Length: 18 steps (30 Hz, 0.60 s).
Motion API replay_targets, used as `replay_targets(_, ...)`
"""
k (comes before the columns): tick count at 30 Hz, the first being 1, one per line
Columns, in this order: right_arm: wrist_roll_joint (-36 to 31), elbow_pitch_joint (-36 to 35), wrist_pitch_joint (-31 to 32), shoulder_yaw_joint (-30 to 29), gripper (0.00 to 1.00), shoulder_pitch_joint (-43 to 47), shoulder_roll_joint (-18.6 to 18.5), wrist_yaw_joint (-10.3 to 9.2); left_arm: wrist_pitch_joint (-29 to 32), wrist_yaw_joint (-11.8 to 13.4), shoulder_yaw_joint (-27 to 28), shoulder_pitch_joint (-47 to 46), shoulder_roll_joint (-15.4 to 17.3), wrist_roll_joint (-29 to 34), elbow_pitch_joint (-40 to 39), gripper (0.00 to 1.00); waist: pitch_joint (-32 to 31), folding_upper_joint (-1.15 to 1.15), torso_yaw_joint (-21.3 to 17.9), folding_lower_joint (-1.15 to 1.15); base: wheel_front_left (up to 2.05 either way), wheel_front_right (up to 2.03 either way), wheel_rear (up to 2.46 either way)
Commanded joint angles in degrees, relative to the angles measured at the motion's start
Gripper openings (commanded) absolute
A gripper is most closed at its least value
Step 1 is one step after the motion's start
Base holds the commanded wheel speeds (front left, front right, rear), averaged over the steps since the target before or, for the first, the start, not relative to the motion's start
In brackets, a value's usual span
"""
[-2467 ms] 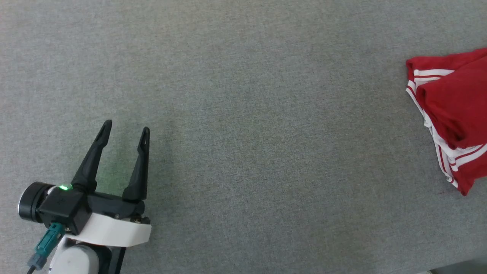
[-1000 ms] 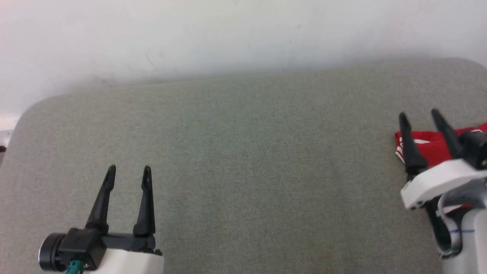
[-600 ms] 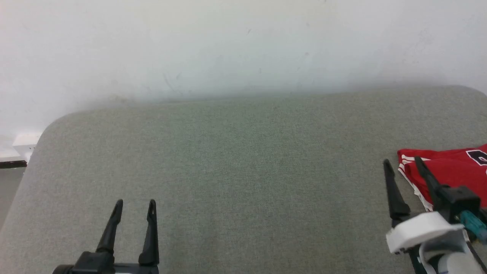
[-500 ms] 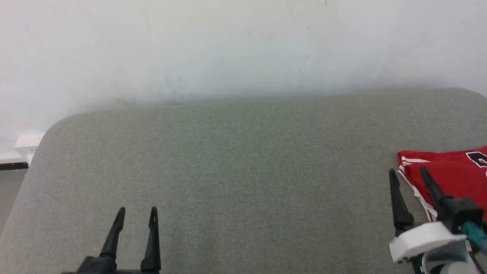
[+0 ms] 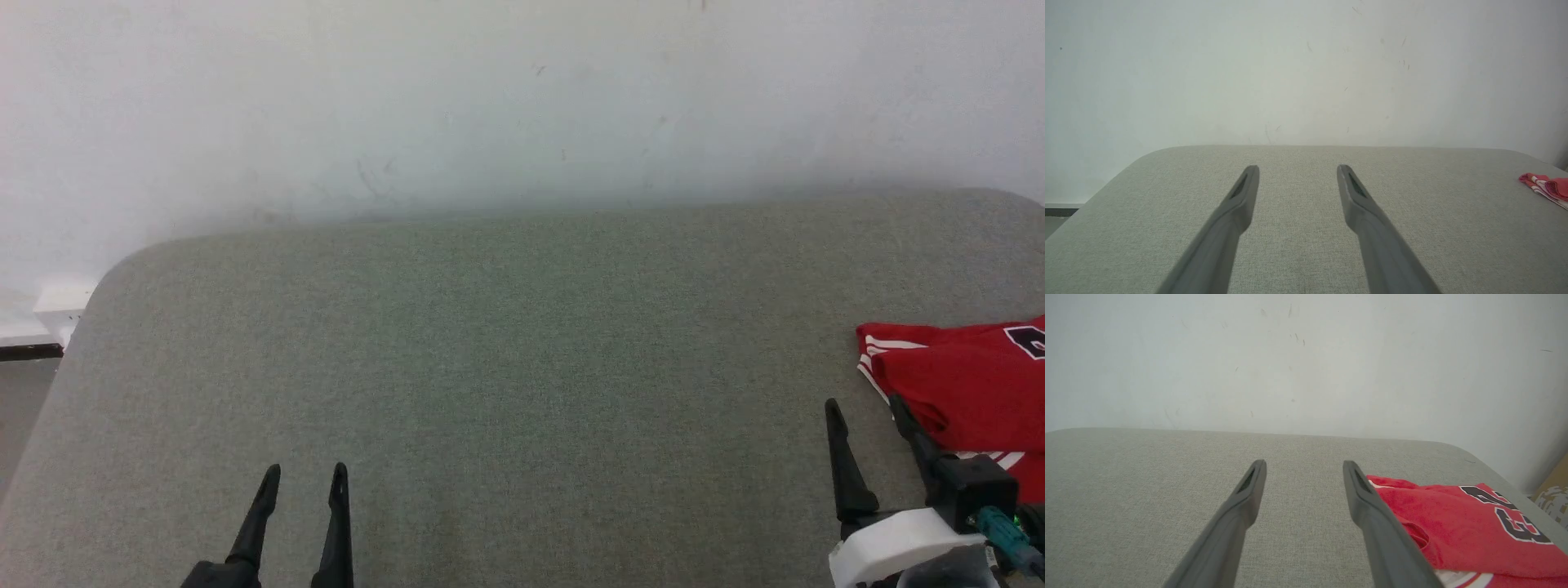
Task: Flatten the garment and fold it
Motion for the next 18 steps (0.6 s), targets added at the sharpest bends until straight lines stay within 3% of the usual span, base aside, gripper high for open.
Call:
replay_targets(1, -0.21, 0.04, -0.42, 0.14, 1.00, -0.03, 0.17, -0.05, -0.27, -0.35, 0.18, -0.33, -0.22, -0.09, 0.03, 1.00, 0.19, 0.00, -0.03, 0.00, 0.00, 0.00, 0.00)
replay_targets(2, -0.03, 0.02, 0.01, 0.14, 0.00, -0.03, 0.00, 0.00, 0.02, -0.03, 0.04, -0.03, -0.01, 0.11, -0.01, 0.00, 0.16, 0.00, -0.02, 0.00, 0.00, 0.00, 0.00)
replay_targets(18, -0.07, -0.78, 1.26, 0.68, 0.00, -0.27, -0.02, 0.00, 1.41, 0.04, 0.14, -1.27, -0.18, 0.82, 0.31, 0.00, 0.39, 0.00, 0.07, 0.01, 0.00, 0.00, 0.00)
